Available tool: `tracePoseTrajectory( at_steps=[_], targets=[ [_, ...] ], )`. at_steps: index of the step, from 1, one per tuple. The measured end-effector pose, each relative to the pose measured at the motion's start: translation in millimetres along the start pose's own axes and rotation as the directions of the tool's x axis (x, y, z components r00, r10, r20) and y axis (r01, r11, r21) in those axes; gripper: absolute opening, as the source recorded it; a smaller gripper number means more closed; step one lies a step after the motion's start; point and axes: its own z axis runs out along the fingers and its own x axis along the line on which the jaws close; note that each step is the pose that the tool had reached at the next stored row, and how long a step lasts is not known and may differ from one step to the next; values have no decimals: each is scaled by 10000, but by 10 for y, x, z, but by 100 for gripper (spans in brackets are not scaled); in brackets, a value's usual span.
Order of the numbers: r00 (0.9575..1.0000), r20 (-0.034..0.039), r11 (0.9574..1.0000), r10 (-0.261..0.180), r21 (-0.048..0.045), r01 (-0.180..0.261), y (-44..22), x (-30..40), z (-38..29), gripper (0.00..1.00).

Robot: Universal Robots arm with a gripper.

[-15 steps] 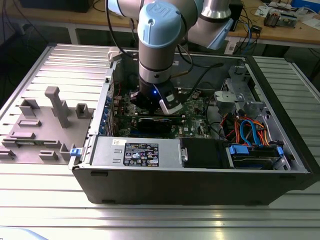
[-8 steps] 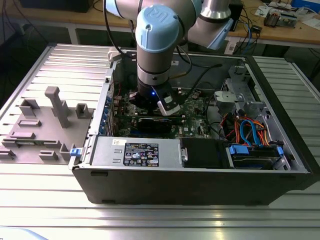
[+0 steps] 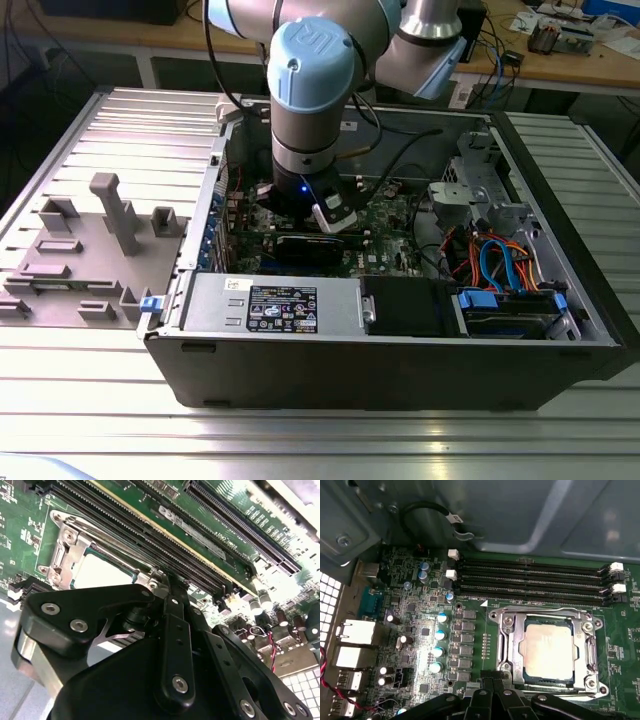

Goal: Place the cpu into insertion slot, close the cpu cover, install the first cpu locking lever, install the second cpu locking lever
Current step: 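Install the second cpu locking lever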

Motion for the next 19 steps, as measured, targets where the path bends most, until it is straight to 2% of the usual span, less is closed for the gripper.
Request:
tracePoseTrajectory(
  at_steps=[5, 8, 10, 11, 19],
  targets=[
    [10000, 0, 10000, 0, -1, 0, 19, 13, -68, 11],
    [10000, -1, 10000, 0, 0, 0, 42, 19, -148, 11],
    [10000, 0, 10000, 0, -1, 0, 67, 22, -237, 11],
    [10000, -1, 10000, 0, 0, 0, 73, 22, -257, 11],
    [10000, 0, 10000, 0, -4, 0, 75, 23, -266, 11]
  ],
)
